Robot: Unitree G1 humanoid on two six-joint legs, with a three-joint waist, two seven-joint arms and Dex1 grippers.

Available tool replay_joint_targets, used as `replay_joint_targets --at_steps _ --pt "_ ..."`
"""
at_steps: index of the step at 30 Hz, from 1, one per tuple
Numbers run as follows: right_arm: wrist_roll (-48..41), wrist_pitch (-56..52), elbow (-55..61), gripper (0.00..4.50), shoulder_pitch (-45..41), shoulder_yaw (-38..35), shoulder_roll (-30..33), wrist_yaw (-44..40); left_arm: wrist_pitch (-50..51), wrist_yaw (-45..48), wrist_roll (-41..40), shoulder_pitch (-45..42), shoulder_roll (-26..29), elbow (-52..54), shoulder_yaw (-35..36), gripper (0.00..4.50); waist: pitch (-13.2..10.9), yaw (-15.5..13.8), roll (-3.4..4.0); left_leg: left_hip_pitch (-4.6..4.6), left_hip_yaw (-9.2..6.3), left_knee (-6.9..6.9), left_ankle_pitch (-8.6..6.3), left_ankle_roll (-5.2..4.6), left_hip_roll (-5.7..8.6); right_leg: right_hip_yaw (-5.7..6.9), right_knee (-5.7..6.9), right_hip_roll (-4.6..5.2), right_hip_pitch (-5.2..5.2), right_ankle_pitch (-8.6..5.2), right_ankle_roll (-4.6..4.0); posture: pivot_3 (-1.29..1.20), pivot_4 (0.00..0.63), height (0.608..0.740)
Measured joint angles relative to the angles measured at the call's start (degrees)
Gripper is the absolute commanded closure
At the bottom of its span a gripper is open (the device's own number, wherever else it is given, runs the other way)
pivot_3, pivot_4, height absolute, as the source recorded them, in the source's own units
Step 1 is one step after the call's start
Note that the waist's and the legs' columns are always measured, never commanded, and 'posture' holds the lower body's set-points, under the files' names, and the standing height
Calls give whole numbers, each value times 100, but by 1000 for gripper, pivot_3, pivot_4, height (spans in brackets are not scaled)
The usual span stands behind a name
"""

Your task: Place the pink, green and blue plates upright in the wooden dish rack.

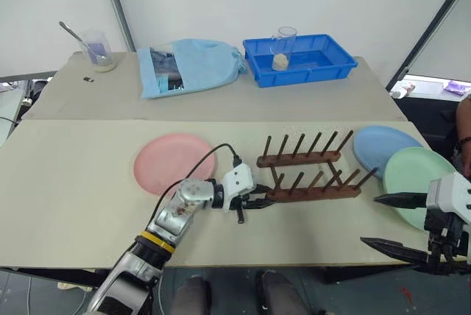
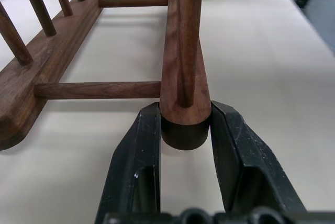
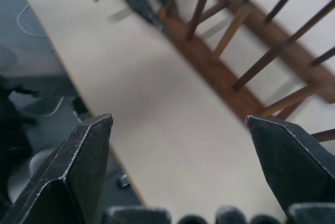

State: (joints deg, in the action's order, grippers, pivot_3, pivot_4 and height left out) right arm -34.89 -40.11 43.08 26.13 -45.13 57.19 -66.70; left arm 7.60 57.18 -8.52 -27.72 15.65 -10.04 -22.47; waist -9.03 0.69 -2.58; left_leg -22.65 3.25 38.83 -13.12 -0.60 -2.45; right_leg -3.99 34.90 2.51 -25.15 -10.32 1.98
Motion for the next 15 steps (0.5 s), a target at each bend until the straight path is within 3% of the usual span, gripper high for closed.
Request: replay_joint_targets --at_steps 10,13,15 --pt "91 -44 307 0 221 121 -189 369 -714 202 195 -611 -363 -1521 33 3663 0 4 -1 -25 -18 -2 11 -21 4 2 -1 -3 -13 -4 6 0 150 740" --pt "94 -44 305 0 233 142 -189 387 -762 294 179 -612 -359 -1581 113 2154 -1 5 -1 -25 -18 -1 10 -21 4 3 -1 -2 -13 -4 6 0 150 740" --pt "100 -43 301 0 228 179 -189 395 -795 332 174 -614 -335 -1579 163 1376 -1 3 -1 -24 -18 -1 10 -20 4 3 -1 -2 -12 -4 6 0 150 740"
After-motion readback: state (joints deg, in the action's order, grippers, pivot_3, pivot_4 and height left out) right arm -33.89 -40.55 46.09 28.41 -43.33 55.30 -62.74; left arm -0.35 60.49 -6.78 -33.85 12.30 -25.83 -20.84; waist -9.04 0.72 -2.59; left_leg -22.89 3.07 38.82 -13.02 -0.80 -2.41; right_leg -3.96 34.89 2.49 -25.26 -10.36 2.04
